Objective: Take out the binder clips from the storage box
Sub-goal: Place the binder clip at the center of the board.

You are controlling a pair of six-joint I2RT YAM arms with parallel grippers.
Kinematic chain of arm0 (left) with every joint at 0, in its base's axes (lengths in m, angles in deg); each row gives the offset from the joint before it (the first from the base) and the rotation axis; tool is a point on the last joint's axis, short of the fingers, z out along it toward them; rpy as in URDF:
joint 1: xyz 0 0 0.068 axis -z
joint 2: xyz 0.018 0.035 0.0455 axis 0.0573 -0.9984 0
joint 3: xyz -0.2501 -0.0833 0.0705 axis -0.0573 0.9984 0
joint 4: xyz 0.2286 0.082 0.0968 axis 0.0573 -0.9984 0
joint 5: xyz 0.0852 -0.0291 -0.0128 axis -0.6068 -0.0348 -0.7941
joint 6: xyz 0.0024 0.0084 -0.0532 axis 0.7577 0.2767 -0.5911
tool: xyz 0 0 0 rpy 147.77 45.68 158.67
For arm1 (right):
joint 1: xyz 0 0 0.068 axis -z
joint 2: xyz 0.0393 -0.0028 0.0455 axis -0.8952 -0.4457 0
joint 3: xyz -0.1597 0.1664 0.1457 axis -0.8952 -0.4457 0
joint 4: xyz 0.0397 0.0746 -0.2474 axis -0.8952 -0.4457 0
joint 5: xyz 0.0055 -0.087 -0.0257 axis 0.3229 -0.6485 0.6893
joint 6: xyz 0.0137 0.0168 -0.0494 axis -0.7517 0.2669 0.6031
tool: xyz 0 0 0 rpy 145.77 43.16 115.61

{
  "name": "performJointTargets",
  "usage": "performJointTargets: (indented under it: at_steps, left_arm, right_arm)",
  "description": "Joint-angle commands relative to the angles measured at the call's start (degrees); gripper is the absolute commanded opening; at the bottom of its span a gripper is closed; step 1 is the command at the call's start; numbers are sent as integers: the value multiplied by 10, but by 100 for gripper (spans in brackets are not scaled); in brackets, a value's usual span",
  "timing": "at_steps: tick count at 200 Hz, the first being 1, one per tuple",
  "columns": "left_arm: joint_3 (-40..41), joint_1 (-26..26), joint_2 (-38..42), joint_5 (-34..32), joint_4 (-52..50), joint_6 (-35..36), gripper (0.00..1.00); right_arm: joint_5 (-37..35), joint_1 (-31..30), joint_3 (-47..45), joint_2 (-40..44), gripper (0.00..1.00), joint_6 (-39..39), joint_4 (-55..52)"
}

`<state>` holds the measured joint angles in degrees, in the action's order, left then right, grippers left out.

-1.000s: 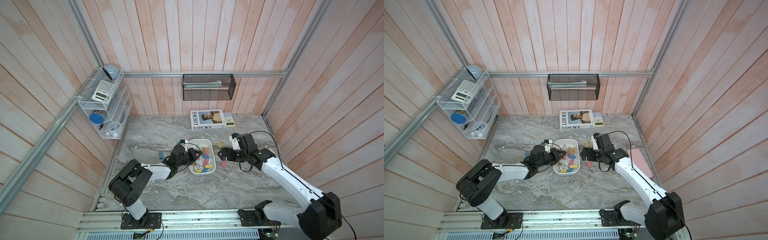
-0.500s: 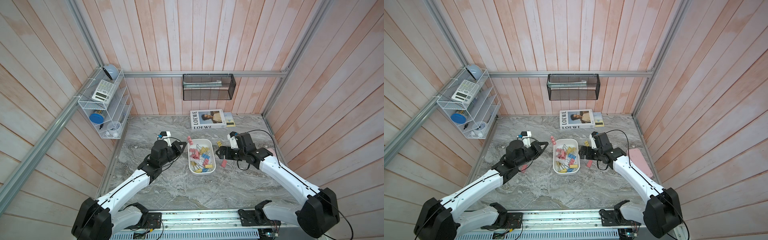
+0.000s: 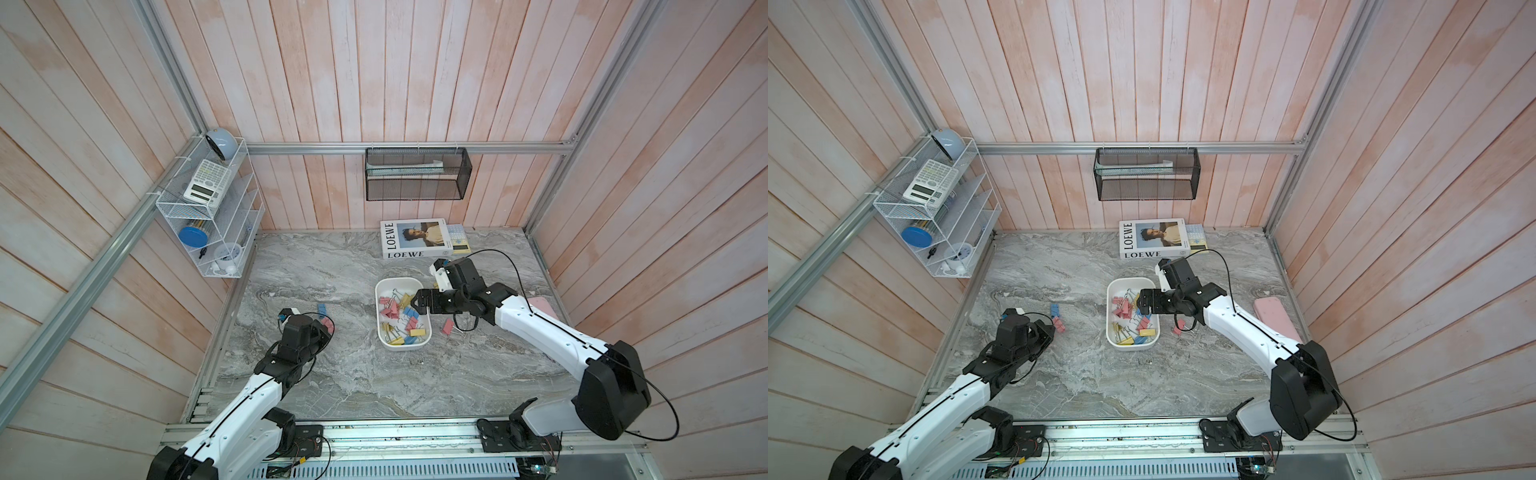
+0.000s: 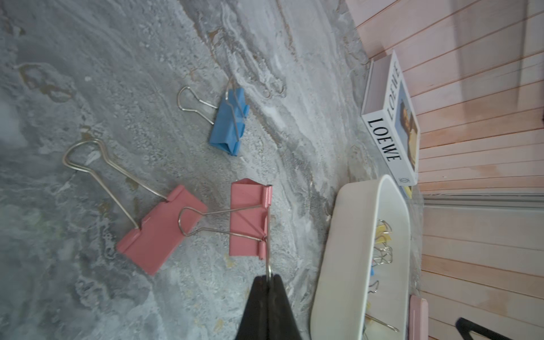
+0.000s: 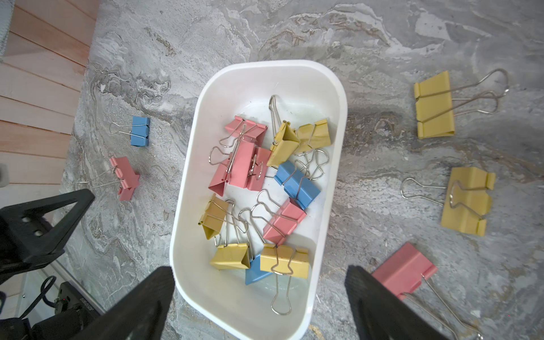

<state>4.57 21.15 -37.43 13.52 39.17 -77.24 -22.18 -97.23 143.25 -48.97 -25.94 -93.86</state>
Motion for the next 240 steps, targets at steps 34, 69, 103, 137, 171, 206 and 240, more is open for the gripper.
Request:
performJointTargets:
  at_steps: [34,69,103,137,171,206,240]
  left_arm:
    - [21,-9,-72,55,154,-13,0]
    - [13,-9,-98,83,183,-19,0]
    - [-43,-8,-52,46,48,17,0]
    - [-74,-9,16,-2,-45,49,0]
    - [-86,-9,-10,49,12,57,0]
    - [-105,-9,-103,83,90,60,0]
    - [-114,-8,-190,84,167,60,0]
  right_arm:
    - [-12,-13,12,-2,98,3,-13]
    - [-14,-17,9,-2,98,0,-11]
    - [-15,-20,6,-1,98,-2,-10]
    - [-18,-20,0,5,98,-1,-9]
    - [-19,-20,1,5,98,2,-9]
    - [-17,-20,2,6,98,2,-13]
    - [-17,-21,2,8,98,4,-20]
